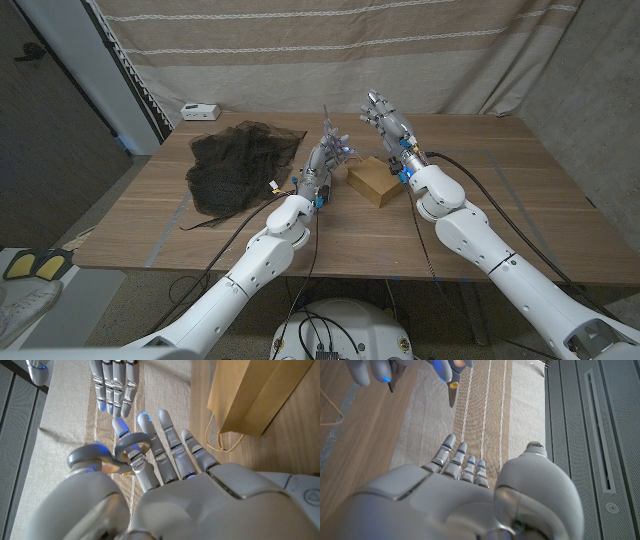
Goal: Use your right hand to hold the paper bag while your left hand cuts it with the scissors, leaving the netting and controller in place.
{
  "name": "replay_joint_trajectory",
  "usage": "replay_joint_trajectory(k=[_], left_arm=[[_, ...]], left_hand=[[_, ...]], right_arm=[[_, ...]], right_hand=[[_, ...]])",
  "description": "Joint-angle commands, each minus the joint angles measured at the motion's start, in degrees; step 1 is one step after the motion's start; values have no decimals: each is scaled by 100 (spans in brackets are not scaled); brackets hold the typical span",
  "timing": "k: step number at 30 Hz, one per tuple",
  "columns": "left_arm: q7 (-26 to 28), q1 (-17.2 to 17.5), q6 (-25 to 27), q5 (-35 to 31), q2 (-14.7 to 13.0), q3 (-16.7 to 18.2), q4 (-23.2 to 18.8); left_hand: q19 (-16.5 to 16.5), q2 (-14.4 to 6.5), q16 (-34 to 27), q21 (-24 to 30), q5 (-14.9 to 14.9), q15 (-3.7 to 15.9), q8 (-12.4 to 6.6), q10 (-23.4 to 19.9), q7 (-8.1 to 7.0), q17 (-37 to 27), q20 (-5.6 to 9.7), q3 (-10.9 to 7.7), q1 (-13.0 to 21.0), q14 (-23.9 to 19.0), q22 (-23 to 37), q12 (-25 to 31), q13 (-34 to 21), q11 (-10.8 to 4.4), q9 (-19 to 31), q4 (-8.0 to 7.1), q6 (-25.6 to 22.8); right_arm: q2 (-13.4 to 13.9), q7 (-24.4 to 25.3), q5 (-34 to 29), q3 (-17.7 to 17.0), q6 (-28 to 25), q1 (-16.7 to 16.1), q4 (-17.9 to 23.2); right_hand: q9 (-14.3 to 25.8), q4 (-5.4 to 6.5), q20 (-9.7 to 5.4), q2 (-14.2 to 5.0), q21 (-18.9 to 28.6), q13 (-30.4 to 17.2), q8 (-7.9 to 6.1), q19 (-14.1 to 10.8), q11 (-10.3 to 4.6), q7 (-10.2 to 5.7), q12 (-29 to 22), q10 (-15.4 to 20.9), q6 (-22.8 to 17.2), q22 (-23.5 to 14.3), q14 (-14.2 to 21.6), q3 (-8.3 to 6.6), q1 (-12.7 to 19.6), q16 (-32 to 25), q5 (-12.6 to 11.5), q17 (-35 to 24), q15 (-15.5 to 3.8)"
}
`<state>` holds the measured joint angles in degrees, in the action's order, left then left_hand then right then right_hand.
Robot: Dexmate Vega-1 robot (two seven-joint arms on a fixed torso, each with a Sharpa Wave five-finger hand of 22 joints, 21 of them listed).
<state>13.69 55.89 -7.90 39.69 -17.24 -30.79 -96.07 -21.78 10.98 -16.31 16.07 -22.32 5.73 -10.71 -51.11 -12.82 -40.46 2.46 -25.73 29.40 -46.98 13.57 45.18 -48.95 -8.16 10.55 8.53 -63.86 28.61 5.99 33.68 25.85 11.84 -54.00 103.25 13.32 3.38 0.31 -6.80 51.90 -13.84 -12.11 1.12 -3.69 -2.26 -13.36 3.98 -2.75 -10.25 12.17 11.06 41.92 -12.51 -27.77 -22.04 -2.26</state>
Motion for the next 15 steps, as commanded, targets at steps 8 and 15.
replay_joint_trajectory(k=[8, 15], left_arm=[[-4, -23, -170, -34, 72, 39, 128], [-23, -54, -202, -68, 122, 3, 231]], left_hand=[[-41, 125, -18, -59, 35, 659, -51, -397, 201, -90, -22, 667, -331, -17, -5, 96, -119, -406, 12, 88, 114], [-22, 99, 21, -94, 110, 666, -26, -182, 219, -125, -48, 1109, -465, 105, -11, -74, 56, -407, 14, 114, 166]], right_arm=[[3, 21, -10, -10, 28, -58, 64], [23, 55, -18, -33, 37, -105, 108]], right_hand=[[6, 2, 38, 20, -25, 4, -21, 24, -29, 7, -32, 23, 23, -28, 3, 61, -79, -18, 7, 14, -247], [5, 12, 37, 22, -40, 6, -21, 27, -27, 10, -40, 36, 27, -29, -1, 76, -113, -19, 10, 25, -235]])
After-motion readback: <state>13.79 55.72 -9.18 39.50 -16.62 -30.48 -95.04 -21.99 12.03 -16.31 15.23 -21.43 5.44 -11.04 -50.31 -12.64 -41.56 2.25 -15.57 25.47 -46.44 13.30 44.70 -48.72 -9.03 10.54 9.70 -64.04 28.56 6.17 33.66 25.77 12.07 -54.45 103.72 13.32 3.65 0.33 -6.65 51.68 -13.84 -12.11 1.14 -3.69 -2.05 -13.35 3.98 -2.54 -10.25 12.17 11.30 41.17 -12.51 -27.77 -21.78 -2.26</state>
